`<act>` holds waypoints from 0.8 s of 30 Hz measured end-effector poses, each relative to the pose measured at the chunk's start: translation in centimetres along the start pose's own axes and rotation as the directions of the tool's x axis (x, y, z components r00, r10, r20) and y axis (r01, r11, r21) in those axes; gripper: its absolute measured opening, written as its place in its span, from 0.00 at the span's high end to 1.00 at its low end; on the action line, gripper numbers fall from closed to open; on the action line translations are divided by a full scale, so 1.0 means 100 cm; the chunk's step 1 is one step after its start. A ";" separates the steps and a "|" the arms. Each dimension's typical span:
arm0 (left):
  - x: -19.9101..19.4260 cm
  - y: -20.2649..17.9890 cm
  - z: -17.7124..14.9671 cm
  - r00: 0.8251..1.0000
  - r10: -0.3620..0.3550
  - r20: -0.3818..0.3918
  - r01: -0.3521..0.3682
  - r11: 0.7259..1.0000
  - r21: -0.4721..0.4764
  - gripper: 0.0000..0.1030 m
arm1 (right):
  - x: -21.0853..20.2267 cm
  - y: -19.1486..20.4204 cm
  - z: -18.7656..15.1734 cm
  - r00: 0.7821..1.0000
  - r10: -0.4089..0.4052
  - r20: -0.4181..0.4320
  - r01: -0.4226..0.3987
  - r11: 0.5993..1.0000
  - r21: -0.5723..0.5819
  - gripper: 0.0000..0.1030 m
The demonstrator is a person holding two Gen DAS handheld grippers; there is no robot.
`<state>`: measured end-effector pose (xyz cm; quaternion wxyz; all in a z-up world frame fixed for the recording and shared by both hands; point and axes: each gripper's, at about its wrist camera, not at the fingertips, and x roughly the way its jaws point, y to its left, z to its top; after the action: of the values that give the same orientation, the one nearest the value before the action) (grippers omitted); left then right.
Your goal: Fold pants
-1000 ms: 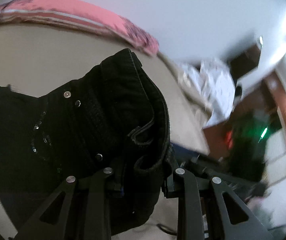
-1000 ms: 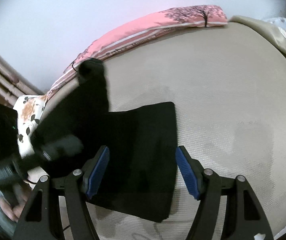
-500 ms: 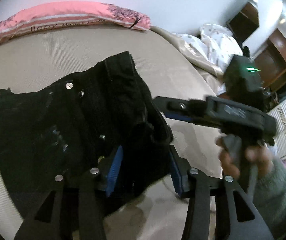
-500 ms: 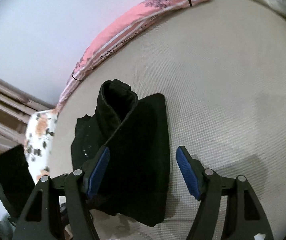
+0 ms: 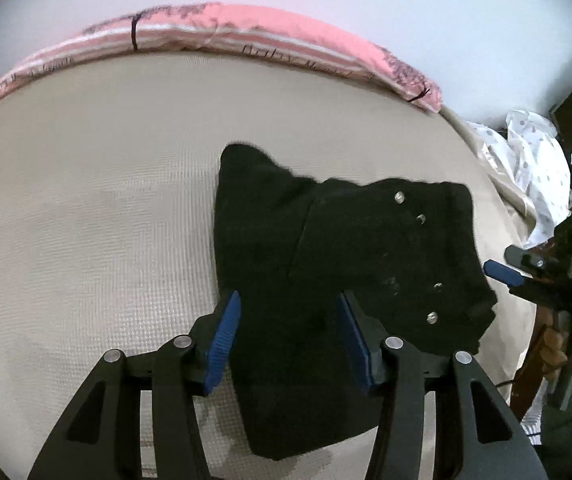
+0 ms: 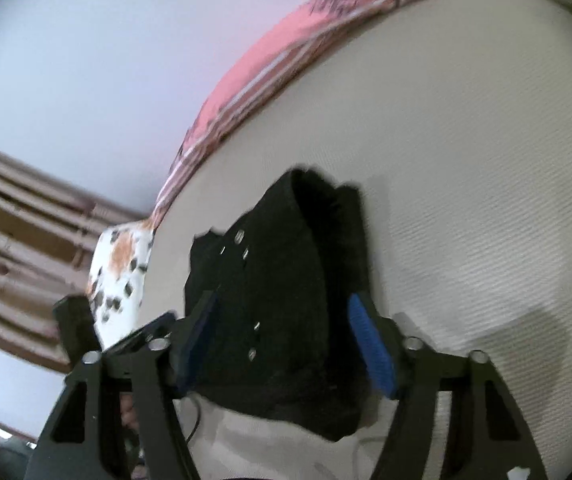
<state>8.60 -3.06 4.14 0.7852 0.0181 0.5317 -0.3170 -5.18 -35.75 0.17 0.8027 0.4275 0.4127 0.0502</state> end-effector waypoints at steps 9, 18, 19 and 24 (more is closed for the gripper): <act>0.021 -0.010 -0.001 1.000 0.014 -0.017 -0.014 1.000 0.016 0.50 | 0.015 0.022 -0.012 0.998 -0.051 -0.031 0.048 0.994 -0.098 0.90; 0.035 -0.026 -0.008 0.998 0.026 -0.063 -0.018 0.993 0.117 0.49 | 0.021 0.013 -0.036 0.958 -0.281 -0.062 0.264 0.944 -0.200 0.93; 0.042 -0.026 -0.011 0.996 0.047 -0.080 -0.036 0.991 0.129 0.49 | 0.026 0.011 -0.036 0.955 -0.290 -0.062 0.272 0.941 -0.203 0.92; 0.039 -0.041 -0.015 0.993 0.110 -0.048 -0.098 0.975 0.201 0.49 | 0.026 0.013 -0.027 0.943 -0.326 -0.073 0.309 0.933 -0.182 0.75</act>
<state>6.11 -7.69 1.42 0.7790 0.1335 0.5187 -0.3261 -4.99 -32.02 -1.28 0.8115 0.2826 0.5110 -0.0239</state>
